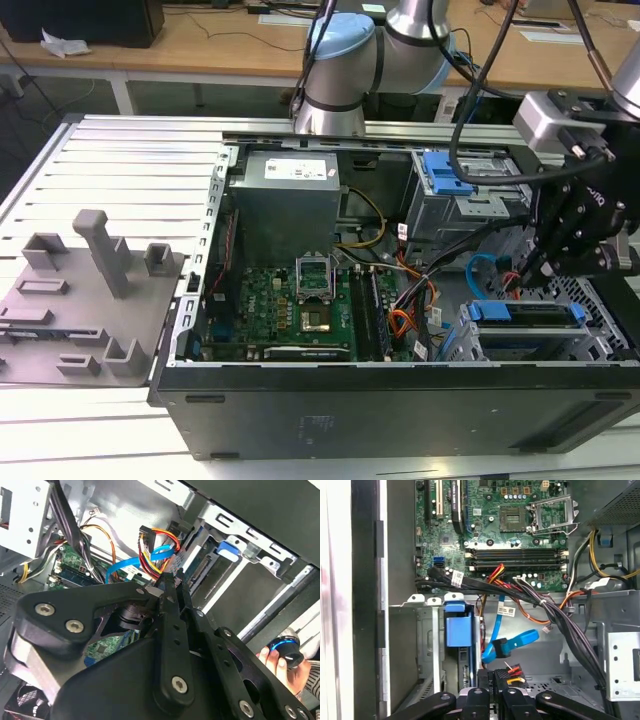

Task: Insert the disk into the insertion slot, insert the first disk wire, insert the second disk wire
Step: 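Insert the first disk wire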

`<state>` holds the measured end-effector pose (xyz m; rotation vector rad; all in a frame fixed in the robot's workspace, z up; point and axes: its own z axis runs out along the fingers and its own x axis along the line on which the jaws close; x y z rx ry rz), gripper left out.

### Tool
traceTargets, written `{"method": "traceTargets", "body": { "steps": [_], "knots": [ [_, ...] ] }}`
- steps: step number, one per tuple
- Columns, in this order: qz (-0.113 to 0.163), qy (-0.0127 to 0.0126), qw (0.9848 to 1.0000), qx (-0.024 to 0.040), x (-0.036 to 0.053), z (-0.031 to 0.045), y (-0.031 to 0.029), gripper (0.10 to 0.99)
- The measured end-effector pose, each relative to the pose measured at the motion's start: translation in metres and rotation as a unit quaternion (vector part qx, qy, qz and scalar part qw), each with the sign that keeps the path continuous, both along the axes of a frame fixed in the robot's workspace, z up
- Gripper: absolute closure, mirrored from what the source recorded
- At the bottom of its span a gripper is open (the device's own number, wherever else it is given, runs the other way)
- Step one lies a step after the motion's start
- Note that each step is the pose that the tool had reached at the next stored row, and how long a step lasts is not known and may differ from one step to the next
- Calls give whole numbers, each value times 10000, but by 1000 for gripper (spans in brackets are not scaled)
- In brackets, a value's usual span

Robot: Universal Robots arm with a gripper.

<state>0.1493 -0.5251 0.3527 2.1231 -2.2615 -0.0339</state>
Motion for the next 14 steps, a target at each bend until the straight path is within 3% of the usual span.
{"method": "traceTargets", "body": {
  "steps": [3, 9, 14],
  "knots": [
    [0, 0, 10000, 0, 0, -1, -61, 922],
    [0, 8, 10000, 2, 62, -13, -92, 922],
    [0, 13, 10000, 3, 92, -41, -184, 922]
  ]
}}
